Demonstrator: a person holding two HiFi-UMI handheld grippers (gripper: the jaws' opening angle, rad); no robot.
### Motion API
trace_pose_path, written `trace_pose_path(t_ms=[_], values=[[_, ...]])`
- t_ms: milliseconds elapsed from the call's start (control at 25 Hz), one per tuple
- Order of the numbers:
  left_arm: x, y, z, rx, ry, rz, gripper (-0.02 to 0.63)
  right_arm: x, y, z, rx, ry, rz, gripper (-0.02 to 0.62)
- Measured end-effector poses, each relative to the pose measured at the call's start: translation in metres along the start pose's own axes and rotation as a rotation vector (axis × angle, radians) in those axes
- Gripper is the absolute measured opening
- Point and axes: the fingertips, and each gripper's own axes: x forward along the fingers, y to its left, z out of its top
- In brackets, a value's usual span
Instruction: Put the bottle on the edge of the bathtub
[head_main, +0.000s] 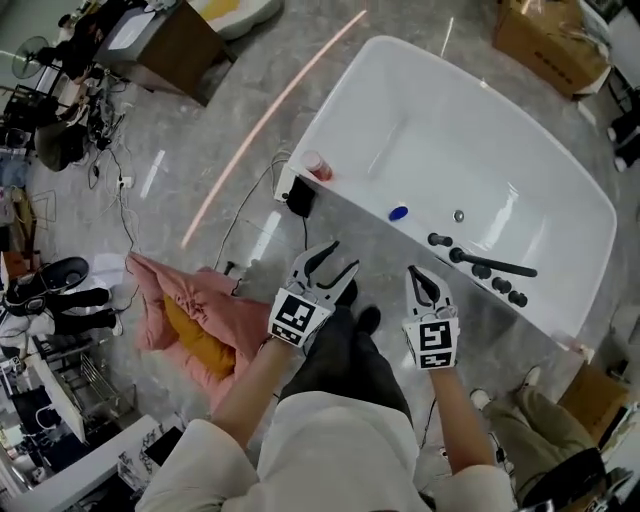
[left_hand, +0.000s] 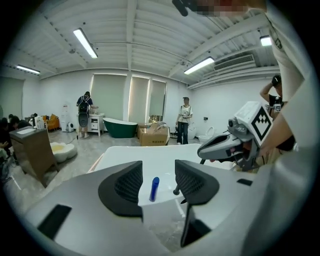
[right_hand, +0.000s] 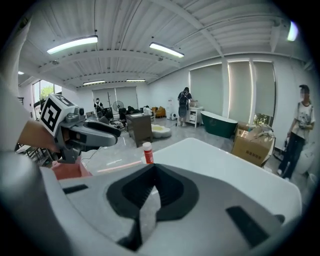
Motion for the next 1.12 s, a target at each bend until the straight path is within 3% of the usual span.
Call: trace_pose_path(t_ms=[120,200,880,1120], values=[[-0.04,0.002,0.021,-0.055,-0.015,0.035,0.129,-0.022,0.012,0.026,-0.016,-0.006,0.004,0.002],[-0.062,0.001,0.035,-0.07,-0.027,0.048,0.118,-0.036,0.016,0.044,-0.018,-0.025,-0.001,0.002],[-0.195,-0.011,0.11,-0.009,-0.1,0.037,0.02,-0.136,0.086,0.121,0.025,-0.132,-0.09,0.002],[-0.218,-0.023,0.133,0.004,-0.157,-0.016,-0.006,-0.16,0.099,0.14,0.025,-0.186,-0.11,0.002]])
